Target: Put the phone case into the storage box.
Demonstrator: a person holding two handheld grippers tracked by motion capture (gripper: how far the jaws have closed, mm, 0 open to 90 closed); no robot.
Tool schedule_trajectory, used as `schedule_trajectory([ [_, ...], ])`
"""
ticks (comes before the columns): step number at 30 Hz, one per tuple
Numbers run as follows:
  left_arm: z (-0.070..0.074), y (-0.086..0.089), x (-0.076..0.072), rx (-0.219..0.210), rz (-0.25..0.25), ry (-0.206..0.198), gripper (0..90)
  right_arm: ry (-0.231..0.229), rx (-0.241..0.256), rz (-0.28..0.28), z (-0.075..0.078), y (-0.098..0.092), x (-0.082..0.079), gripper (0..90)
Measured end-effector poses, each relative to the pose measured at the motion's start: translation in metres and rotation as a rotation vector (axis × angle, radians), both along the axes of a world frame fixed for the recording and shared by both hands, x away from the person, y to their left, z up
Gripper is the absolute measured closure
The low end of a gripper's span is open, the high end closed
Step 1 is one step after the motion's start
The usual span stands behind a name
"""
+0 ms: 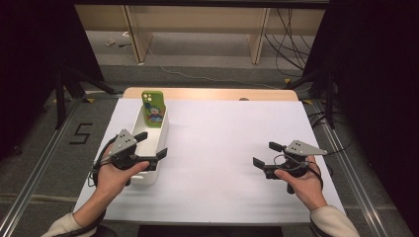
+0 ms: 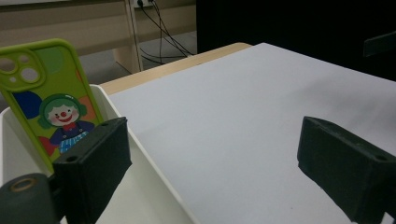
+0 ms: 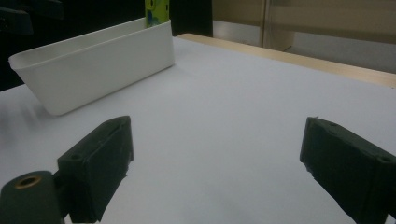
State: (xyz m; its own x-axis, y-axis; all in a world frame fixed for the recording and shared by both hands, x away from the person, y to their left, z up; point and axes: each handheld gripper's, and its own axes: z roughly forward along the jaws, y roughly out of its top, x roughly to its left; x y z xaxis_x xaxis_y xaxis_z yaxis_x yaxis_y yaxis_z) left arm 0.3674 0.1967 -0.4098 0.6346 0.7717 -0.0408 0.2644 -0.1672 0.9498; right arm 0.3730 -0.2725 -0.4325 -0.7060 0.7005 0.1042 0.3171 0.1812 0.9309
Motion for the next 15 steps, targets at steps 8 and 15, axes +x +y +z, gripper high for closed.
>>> schedule_trajectory([
  [8,-0.0029,0.0021,-0.0013,0.011,0.003,-0.009,9.3,-0.001,0.001,0.002,-0.0002,0.0004,0.0002,10.8],
  [15,-0.0041,0.0021,-0.0016,0.009,0.009,-0.013,9.1,-0.001,-0.002,0.003,0.0003,0.0002,-0.0001,10.8],
])
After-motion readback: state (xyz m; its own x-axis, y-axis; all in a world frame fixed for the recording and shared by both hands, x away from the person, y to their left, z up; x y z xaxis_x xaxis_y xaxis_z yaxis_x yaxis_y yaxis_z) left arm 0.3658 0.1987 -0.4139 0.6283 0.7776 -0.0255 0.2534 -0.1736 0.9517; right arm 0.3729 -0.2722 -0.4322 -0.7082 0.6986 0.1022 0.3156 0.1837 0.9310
